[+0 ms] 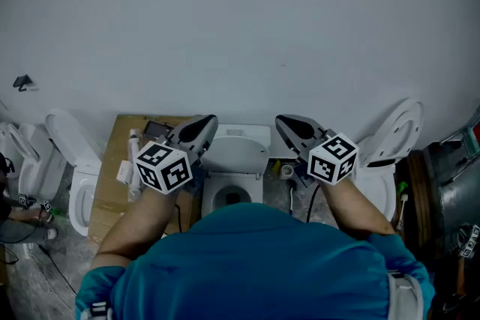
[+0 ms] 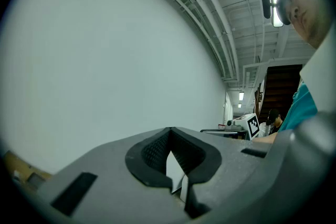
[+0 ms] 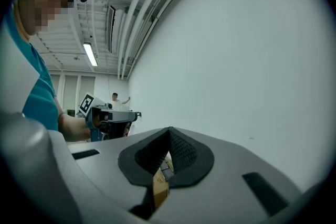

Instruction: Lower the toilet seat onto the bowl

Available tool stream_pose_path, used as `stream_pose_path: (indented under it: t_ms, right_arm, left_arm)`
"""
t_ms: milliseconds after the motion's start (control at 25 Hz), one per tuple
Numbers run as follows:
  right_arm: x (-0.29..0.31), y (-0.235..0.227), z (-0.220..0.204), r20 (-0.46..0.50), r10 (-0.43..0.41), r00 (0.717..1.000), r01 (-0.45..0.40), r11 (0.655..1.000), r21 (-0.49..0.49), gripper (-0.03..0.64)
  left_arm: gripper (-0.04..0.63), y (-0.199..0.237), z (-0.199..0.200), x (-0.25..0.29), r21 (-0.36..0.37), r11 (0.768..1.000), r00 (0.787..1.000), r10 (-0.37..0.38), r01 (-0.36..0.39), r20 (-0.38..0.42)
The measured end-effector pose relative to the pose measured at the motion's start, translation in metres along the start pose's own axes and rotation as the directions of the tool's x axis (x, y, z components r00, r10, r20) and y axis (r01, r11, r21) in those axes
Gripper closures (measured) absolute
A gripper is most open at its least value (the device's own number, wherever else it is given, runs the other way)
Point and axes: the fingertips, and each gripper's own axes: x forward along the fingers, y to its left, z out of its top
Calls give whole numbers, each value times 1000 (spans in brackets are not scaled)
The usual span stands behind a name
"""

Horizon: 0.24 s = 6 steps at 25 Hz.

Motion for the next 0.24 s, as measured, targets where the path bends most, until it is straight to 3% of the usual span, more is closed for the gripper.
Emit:
stream_pose_path:
  t_ms: [240]
  right_arm:
    - [2, 0, 0, -2, 6, 1000, -6, 1000, -5, 620]
  left_arm:
    - [591, 1, -2, 1, -4, 1000, 1000, -2, 2, -3]
